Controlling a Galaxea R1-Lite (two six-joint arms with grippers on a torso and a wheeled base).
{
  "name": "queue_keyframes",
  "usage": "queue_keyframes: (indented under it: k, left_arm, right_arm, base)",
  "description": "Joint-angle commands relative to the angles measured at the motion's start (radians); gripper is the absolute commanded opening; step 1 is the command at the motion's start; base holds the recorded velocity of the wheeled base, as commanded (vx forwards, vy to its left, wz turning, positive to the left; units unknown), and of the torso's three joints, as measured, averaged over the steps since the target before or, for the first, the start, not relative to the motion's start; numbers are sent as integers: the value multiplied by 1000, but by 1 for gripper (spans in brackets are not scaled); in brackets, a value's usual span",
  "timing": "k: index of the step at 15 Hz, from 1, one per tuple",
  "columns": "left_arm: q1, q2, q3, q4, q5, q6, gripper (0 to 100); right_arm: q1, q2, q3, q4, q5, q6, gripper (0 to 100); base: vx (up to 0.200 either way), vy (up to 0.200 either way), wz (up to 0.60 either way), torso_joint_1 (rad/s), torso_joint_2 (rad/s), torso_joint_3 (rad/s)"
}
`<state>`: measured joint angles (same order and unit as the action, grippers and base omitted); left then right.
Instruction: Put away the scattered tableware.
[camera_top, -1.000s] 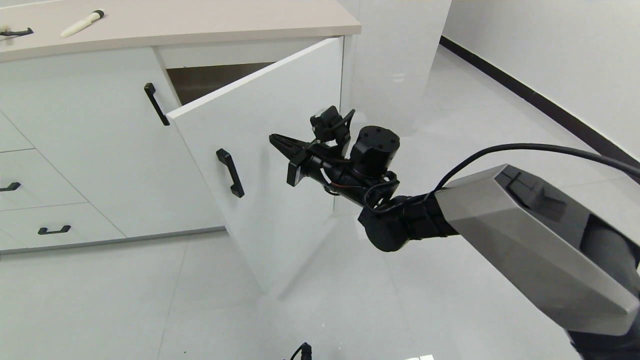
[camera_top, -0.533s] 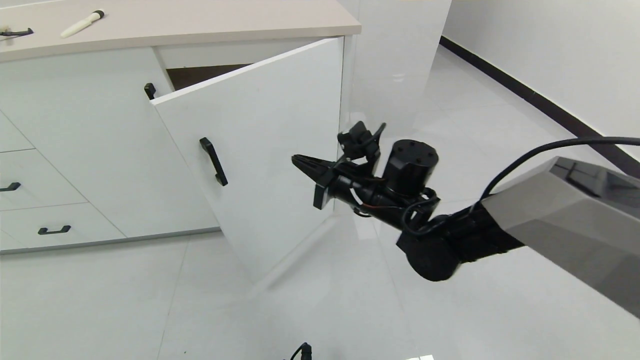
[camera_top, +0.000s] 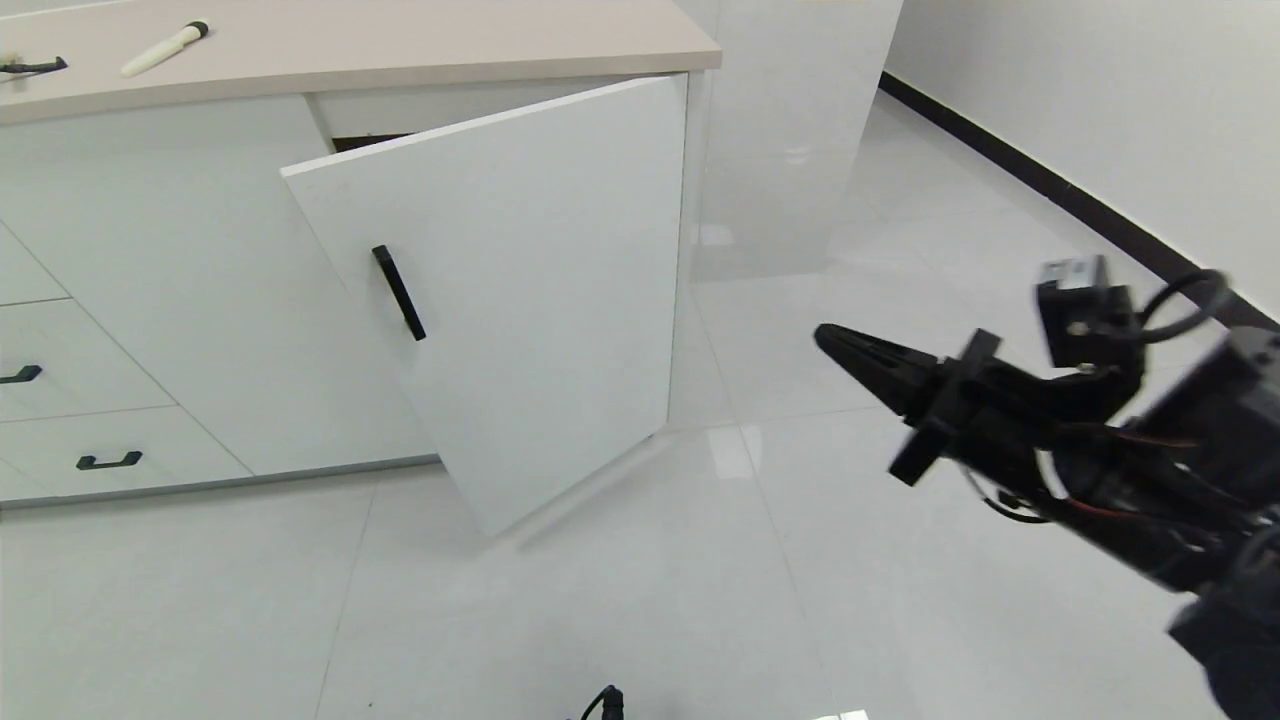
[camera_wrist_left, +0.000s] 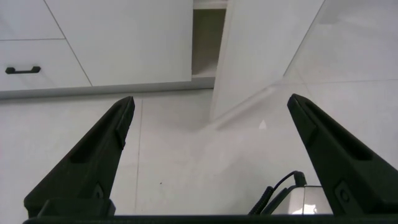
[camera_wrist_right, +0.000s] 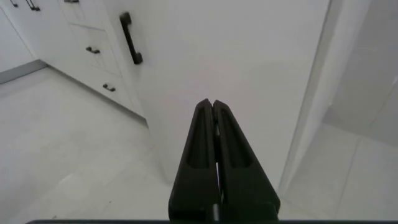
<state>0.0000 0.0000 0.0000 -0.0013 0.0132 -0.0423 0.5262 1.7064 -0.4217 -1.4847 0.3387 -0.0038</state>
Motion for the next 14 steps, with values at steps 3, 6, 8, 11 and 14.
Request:
queue_keyframes:
  k: [3,6,8,11,14]
  left_arm:
    - [0,0,0,0,-1,-1,100]
    - [0,0,0,0,-1,-1,100]
    - [0,2,0,1,-1,-1,100]
    - [0,2,0,1,-2,1,100]
    - [0,0,0,1,-2,1,100]
  right_arm:
    - [-273,-521,347,43,-4,-4,0]
    - [-365,-694,365,130,-6,-1,0]
    - [-410,-941,400,277,-9,-4,0]
    - [-463,-1203,385,442,-4,-4,0]
    - [-543,-1415,380,678,3,-4,0]
  base:
    - [0,0,0,0,0,0]
    - [0,0,0,0,0,0]
    - [0,0,0,0,0,0]
    - [0,0,0,0,0,0]
    - [0,0,0,0,0,0]
